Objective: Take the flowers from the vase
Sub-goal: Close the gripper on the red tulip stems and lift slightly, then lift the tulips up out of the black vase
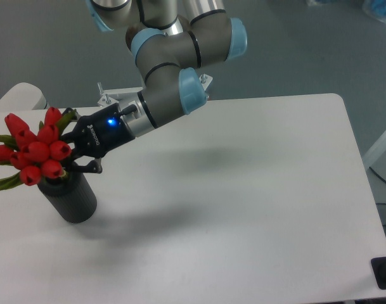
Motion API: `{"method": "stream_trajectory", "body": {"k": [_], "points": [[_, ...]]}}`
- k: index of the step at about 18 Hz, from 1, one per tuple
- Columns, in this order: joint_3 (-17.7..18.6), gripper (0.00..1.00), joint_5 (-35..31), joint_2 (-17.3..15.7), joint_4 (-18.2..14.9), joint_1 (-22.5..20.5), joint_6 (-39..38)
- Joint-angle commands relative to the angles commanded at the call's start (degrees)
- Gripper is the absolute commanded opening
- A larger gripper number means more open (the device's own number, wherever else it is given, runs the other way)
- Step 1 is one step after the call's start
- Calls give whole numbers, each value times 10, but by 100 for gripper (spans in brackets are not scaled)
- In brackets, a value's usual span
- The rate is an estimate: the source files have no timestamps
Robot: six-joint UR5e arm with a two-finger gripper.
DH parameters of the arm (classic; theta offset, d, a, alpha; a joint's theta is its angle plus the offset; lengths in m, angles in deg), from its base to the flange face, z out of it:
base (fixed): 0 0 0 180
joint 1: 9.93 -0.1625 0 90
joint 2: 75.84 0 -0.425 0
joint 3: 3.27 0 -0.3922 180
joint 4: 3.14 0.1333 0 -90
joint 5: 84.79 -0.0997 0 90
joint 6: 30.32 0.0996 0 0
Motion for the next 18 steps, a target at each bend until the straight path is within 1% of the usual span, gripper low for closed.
{"method": "stream_trajectory", "body": {"k": [3,5,7,12,16,18], "points": [[-11,25,1,-1,0,-1,-23],[-13,25,6,-1,0,-3,-38],[-14,25,26,-1,0,-8,-50],[-13,25,32,-13,0,-4,-76],[-16,25,67,-19,0,-6,-88],[-26,25,74,-19,-1,-9,-92]]}}
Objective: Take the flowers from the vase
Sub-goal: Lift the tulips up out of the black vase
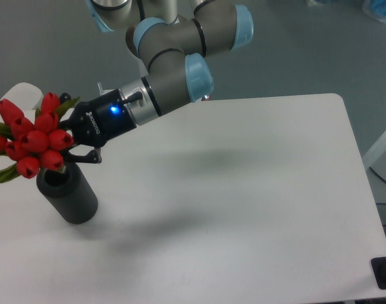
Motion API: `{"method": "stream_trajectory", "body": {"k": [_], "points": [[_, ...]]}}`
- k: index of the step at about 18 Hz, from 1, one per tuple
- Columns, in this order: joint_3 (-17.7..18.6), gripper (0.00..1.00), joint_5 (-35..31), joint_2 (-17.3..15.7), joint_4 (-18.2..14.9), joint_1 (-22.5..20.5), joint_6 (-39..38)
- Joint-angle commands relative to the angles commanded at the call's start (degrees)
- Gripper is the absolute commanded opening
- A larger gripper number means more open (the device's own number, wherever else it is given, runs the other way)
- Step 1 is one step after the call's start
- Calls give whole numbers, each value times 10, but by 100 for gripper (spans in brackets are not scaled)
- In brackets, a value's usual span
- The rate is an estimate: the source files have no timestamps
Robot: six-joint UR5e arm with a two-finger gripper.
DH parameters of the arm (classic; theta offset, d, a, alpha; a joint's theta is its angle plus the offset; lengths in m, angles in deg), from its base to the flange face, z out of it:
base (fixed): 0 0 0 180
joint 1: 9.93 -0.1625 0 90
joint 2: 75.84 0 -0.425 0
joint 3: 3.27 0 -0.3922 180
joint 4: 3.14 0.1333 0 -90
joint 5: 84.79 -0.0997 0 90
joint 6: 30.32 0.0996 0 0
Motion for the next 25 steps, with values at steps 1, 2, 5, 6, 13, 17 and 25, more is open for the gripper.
{"method": "stream_trajectory", "body": {"k": [1,2,5,6,13,17,25], "points": [[-5,25,0,1,0,0,-5],[-11,25,1,1,0,-1,-8],[-23,25,15,1,0,-5,-11],[-26,25,20,1,0,-11,-16],[-54,25,40,7,0,-42,-15],[-86,25,31,32,2,-71,-11],[-156,24,-135,95,7,-112,-4]]}}
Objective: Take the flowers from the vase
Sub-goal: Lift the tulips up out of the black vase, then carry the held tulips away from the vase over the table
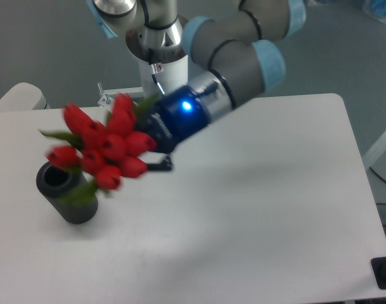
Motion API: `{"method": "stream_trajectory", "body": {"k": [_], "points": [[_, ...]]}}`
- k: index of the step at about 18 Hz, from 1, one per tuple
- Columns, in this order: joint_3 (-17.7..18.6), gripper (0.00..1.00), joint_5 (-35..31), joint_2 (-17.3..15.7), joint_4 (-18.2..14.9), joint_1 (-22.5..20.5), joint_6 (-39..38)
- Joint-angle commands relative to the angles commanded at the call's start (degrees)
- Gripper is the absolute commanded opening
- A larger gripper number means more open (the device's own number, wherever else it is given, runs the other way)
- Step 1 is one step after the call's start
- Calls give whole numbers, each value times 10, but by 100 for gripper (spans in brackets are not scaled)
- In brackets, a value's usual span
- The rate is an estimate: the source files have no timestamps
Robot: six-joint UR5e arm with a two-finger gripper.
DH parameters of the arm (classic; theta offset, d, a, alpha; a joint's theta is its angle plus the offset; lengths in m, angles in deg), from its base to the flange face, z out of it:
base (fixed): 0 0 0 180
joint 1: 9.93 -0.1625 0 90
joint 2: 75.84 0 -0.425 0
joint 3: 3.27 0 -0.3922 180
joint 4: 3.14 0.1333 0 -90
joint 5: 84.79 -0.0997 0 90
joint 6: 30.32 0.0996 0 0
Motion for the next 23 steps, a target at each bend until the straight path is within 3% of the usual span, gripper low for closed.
{"method": "stream_trajectory", "body": {"k": [2,7,13,18,20,23], "points": [[-4,22,-81,11,1,-1,7],[-25,21,-153,34,-2,-5,23],[-23,21,-315,36,-10,-12,93],[-19,18,-376,42,-12,-14,101],[-28,15,-426,47,-31,-12,101],[-68,10,-512,62,-89,5,102]]}}
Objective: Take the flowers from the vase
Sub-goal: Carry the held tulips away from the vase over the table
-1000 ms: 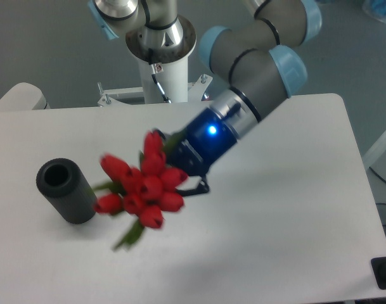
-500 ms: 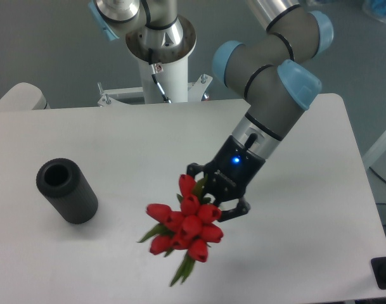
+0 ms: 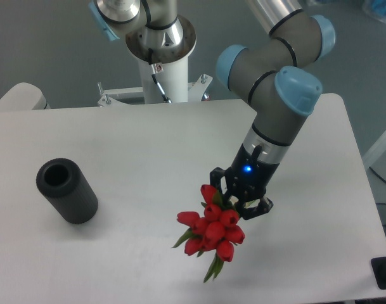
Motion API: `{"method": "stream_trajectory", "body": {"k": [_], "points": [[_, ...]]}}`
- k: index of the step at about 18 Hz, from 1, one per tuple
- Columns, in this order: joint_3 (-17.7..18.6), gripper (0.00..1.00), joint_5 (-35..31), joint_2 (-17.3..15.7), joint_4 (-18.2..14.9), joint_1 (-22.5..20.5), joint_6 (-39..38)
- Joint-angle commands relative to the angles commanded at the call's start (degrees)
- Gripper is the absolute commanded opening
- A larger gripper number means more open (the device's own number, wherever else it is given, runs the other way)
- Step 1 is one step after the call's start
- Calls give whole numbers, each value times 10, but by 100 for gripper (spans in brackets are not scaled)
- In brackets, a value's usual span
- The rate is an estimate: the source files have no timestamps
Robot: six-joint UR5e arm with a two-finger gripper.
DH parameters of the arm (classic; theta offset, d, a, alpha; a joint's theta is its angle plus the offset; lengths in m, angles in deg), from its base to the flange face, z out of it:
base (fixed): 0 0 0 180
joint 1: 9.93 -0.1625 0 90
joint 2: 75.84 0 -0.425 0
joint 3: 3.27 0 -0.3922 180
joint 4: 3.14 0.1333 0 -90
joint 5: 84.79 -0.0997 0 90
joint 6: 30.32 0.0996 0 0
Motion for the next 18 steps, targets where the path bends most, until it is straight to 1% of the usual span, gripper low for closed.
{"method": "stream_trajectory", "body": {"k": [1,5,7,9,11,14,18], "points": [[-12,10,-14,4,-11,7,0],[-27,10,-52,18,-12,13,10],[-31,10,-79,27,-15,25,34],[-37,12,-122,35,-19,40,52],[-50,12,-151,46,-27,56,62],[-65,12,-158,52,-46,60,76],[-65,11,-166,54,-51,60,100]]}}
